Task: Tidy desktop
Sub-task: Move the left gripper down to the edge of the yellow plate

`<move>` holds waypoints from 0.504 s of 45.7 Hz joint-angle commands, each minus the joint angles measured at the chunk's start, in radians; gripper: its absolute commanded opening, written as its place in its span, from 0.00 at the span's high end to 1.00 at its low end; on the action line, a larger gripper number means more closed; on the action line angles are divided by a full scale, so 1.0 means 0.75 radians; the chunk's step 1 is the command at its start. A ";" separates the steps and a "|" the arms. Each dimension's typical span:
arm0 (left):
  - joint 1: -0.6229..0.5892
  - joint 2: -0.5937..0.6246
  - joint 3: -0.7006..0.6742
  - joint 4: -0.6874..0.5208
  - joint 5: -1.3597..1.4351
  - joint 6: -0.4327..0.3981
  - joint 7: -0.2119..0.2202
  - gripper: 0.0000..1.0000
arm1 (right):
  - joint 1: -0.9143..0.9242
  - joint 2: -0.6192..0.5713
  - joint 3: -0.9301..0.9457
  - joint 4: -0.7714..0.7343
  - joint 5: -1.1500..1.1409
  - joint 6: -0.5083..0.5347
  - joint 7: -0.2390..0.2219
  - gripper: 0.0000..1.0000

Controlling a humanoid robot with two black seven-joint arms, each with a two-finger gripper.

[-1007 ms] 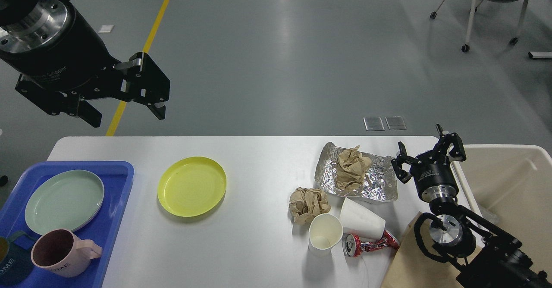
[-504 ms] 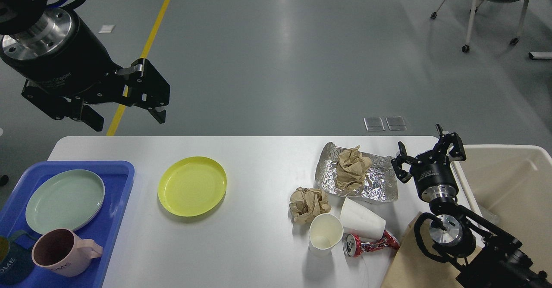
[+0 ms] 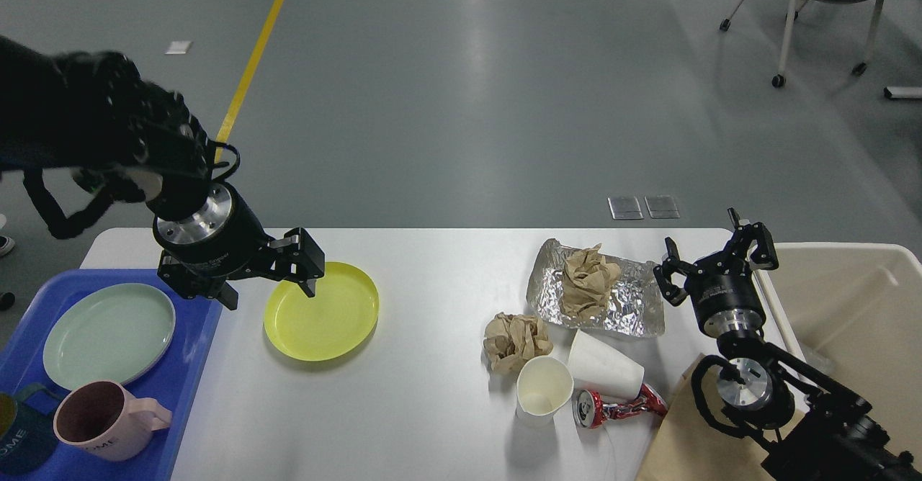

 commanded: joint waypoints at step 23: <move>0.703 0.127 -0.066 0.225 -0.673 0.638 -0.007 0.07 | 0.000 0.000 0.000 0.002 0.000 0.000 0.000 0.00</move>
